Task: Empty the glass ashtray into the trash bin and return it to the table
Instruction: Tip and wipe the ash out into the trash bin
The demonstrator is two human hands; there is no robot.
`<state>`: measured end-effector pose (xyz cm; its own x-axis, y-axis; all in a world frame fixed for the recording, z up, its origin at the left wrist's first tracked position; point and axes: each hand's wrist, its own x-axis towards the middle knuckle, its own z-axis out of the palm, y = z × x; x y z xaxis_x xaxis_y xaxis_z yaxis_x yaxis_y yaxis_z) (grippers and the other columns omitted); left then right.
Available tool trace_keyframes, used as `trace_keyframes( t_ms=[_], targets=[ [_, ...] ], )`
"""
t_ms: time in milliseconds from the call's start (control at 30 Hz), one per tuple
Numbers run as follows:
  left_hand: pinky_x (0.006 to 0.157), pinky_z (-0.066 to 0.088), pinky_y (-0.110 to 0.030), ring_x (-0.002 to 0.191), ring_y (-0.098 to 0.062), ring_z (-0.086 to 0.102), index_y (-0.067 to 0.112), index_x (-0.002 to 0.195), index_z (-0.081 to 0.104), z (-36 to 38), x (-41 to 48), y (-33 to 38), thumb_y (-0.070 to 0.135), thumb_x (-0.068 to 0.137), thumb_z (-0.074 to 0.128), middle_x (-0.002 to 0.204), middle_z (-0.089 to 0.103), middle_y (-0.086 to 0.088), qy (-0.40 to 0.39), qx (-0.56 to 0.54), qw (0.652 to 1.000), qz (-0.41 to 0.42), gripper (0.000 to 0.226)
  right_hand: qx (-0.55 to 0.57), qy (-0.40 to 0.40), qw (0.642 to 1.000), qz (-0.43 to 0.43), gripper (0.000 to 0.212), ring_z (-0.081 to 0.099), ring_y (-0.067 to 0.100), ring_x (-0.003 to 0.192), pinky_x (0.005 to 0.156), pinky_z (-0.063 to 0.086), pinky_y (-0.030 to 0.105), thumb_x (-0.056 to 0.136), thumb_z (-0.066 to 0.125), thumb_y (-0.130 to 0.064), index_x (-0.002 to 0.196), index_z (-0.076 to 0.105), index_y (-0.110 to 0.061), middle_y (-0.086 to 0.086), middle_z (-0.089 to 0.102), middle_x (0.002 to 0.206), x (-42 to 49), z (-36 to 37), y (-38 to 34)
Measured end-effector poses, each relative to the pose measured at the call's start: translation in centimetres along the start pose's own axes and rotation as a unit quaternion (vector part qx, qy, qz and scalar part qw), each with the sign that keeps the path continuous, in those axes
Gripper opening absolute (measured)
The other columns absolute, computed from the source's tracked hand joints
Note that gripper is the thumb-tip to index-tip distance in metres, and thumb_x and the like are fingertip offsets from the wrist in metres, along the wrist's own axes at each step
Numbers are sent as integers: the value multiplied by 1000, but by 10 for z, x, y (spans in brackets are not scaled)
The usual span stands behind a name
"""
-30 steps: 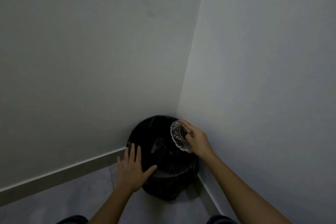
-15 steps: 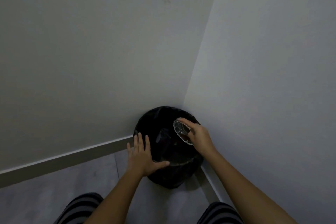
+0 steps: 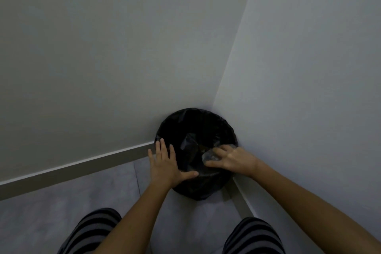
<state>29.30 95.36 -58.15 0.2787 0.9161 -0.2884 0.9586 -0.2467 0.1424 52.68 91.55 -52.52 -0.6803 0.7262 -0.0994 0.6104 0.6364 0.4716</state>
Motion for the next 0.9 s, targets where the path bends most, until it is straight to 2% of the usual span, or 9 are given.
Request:
trace_keyframes(
  t_ms=[67, 167, 300, 333, 467, 600, 733, 867, 900],
  targets=[
    [113, -9, -58, 142, -35, -23, 19, 150, -7, 2, 0, 0, 97, 54, 30, 156, -20, -22, 11, -5, 1000, 4, 129, 16, 4, 1000, 23, 37, 72, 25, 77, 41, 56, 28, 83, 49, -25, 109, 68, -42, 8, 75, 100, -4, 2, -2],
    [114, -8, -58, 143, -35, -22, 24, 150, -8, 5, -1, 0, 97, 52, 29, 156, -19, -21, 25, -8, 1000, 10, 127, -12, 17, 999, -48, 34, 72, 26, 74, 41, 55, 28, 79, 69, -25, 108, 67, -42, 7, 75, 96, -8, 4, -2],
    [114, -7, -57, 143, -35, -22, 21, 149, -11, 7, -1, -2, 97, 52, 28, 156, -18, -21, 30, -12, 999, 8, 129, 31, 64, 995, 71, 45, 72, 24, 82, 44, 58, 29, 86, 44, -16, 118, 66, -38, 8, 75, 103, -3, -1, 5],
    [114, -7, -57, 143, -35, -22, 20, 149, -11, 6, -1, -1, 97, 53, 29, 156, -18, -21, 27, -16, 999, 6, 130, 37, 69, 994, 78, 47, 73, 23, 82, 44, 58, 28, 86, 42, -14, 120, 66, -35, 7, 75, 103, -5, -2, 4],
    [115, -7, -56, 143, -35, -21, 16, 149, -11, 5, -4, 0, 97, 52, 29, 157, -18, -20, 24, -11, 1000, 3, 132, -21, 93, 995, -17, 37, 72, 20, 68, 43, 54, 23, 85, 45, -11, 107, 74, -20, -1, 77, 89, -17, 4, -1],
    [115, -8, -55, 142, -37, -22, 15, 149, -12, 4, -7, 3, 96, 54, 30, 156, -19, -22, 13, -16, 1000, -10, 132, -7, 158, 985, 70, 35, 73, 19, 71, 48, 58, 24, 84, 45, -5, 98, 76, -11, 3, 78, 89, -9, 4, -3],
    [115, -9, -54, 143, -36, -22, 14, 149, -12, 1, -5, 3, 97, 53, 29, 156, -19, -21, 10, -4, 1000, -10, 134, -23, 142, 990, 6, 31, 72, 19, 70, 45, 56, 24, 85, 47, -10, 97, 75, -14, 1, 77, 87, -10, 7, -13],
    [115, -9, -54, 142, -36, -23, 15, 149, -12, 3, -1, 0, 97, 51, 30, 156, -20, -21, 11, -14, 1000, -10, 134, 10, 181, 977, 116, 33, 74, 20, 76, 52, 60, 25, 84, 46, -5, 99, 76, -10, 4, 78, 92, -11, 12, -10],
    [115, -10, -54, 142, -36, -23, 15, 149, -12, 3, -1, 1, 97, 51, 30, 156, -20, -21, 13, -15, 1000, -8, 134, 15, 180, 976, 118, 32, 74, 21, 77, 53, 60, 26, 85, 47, -6, 100, 75, -10, 4, 77, 93, -11, 13, -13]
  ],
)
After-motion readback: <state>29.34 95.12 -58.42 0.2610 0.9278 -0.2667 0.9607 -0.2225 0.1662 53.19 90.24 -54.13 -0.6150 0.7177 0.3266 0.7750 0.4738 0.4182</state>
